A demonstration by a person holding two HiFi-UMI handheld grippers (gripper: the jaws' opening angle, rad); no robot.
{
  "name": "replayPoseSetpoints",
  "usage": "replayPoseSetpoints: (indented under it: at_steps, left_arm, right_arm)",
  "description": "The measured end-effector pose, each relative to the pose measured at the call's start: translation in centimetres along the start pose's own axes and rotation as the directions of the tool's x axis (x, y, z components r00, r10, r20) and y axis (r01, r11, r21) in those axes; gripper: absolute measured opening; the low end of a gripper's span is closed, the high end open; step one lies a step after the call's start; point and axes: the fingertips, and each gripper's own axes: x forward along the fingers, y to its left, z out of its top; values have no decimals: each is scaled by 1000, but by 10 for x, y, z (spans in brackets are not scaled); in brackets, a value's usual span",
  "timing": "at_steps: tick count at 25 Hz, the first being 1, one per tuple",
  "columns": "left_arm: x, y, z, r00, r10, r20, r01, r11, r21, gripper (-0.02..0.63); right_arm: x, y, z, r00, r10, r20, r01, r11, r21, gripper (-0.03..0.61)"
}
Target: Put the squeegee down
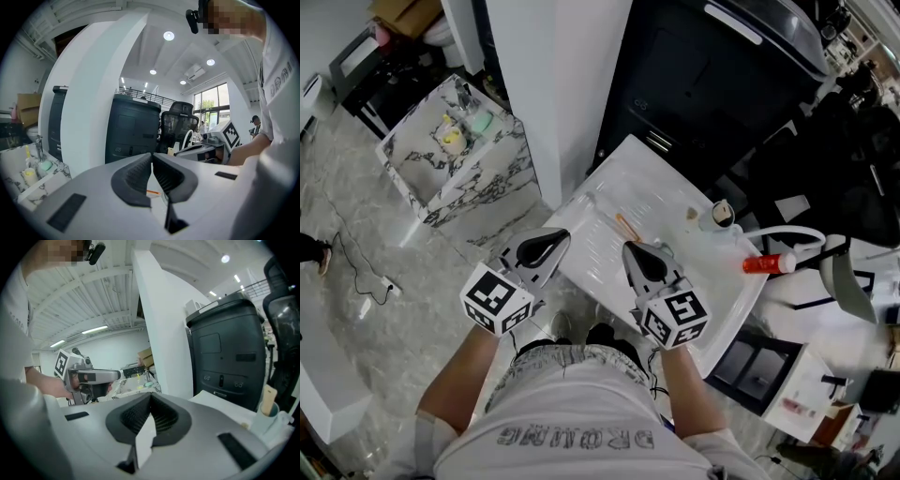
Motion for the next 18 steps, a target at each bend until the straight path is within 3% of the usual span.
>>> replayPoseSetpoints:
  at_steps: [18]
  left_arm:
    - [-6,-16,-4,1000,24,-2,-24,1000,-4,29]
  right_arm:
    - [-10,7,-4,1000,30,0,-30,999,-17,6]
